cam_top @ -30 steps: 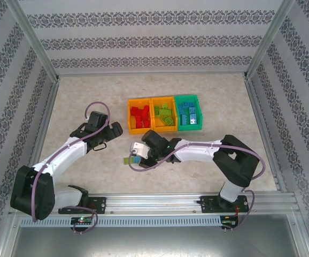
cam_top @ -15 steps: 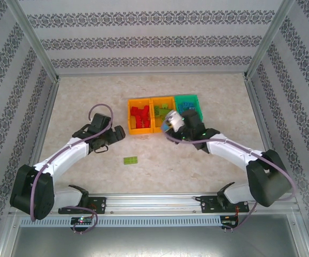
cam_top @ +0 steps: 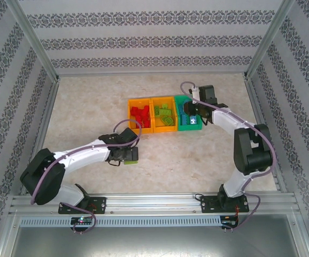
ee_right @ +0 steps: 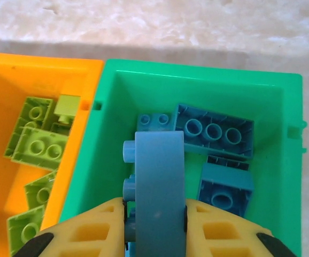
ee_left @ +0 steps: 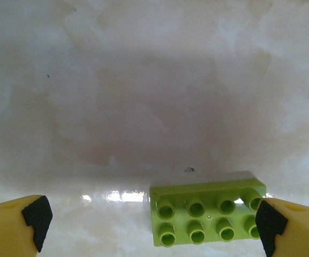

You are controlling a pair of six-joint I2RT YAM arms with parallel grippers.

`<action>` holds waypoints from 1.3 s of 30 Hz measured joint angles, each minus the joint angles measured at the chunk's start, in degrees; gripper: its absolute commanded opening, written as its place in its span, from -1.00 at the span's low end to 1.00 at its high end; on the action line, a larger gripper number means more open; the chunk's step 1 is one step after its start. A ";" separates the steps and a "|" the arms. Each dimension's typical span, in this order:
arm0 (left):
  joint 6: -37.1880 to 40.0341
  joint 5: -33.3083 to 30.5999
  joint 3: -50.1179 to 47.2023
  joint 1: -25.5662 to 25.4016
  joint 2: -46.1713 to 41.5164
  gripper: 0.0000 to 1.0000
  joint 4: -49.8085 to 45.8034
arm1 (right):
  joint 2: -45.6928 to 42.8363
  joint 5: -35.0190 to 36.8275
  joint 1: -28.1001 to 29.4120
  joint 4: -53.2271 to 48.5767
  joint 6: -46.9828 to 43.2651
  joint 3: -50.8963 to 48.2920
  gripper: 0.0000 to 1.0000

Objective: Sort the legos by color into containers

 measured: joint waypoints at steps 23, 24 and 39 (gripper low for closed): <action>-5.66 1.55 2.43 -3.48 4.96 0.99 0.48 | 6.82 1.40 -1.57 -9.57 2.05 9.11 -0.42; -5.88 1.60 2.47 -3.52 4.96 0.99 0.52 | 6.99 1.40 -1.57 -9.75 2.05 9.27 -0.42; -7.61 1.62 2.58 -3.80 5.81 0.99 0.90 | 7.19 1.40 -1.57 -10.64 2.05 9.73 -0.40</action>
